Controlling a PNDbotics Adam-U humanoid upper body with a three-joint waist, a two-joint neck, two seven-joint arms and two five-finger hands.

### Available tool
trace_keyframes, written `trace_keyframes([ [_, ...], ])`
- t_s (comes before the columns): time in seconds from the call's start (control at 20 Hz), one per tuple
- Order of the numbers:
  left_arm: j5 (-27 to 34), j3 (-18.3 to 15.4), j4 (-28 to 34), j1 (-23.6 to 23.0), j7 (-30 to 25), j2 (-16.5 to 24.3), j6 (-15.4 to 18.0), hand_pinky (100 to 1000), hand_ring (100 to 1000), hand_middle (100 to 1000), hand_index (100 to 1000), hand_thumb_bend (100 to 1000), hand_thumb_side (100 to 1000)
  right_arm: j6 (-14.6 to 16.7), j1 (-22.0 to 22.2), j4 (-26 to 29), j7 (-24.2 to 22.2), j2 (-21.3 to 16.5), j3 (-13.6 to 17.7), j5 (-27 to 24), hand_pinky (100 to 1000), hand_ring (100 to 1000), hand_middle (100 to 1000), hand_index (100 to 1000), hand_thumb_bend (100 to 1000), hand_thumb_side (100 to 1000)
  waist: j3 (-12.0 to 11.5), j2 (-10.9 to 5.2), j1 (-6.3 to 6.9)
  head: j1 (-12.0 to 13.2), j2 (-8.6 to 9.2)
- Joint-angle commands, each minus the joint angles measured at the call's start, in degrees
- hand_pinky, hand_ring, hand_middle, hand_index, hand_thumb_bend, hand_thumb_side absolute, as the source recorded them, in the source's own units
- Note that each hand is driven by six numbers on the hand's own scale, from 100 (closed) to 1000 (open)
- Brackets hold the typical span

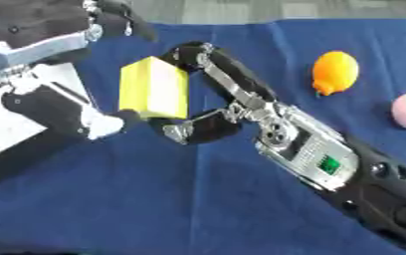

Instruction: Pick up the objects with one hand, pass them to the other hand, and then place them into the box on the other side of the table.

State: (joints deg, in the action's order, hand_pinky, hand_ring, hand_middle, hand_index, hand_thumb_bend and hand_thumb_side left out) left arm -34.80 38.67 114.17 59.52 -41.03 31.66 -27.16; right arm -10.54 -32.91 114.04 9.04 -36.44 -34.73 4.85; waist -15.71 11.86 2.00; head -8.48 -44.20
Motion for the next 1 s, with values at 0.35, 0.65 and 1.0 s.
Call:
trace_keyframes([
  [0.35, 0.81, -0.18, 0.43, 1.16, -1.75, 0.24, -2.09, 1000, 933, 863, 921, 363, 515, -0.01, -1.44, 0.55, 0.7, -0.2, 1.2, 0.28, 720, 592, 446, 588, 209, 100, -0.06, -1.0, 0.73, -0.1, 0.08],
  [0.65, -0.1, 0.19, 0.43, 1.2, -2.08, 0.17, -2.65, 1000, 929, 859, 919, 362, 556, 0.48, -1.57, 0.55, 0.15, -0.1, 1.11, 0.2, 717, 589, 444, 587, 209, 100, 0.16, -0.91, 0.79, -0.15, 0.08],
  [1.0, -1.37, 0.42, 0.43, 1.2, -1.72, -0.05, -2.99, 1000, 921, 847, 908, 362, 519, 1.24, -1.52, 0.55, 0.01, 0.02, 0.96, -0.15, 712, 587, 442, 586, 210, 100, 0.26, -0.9, 0.78, -0.07, 0.08],
])
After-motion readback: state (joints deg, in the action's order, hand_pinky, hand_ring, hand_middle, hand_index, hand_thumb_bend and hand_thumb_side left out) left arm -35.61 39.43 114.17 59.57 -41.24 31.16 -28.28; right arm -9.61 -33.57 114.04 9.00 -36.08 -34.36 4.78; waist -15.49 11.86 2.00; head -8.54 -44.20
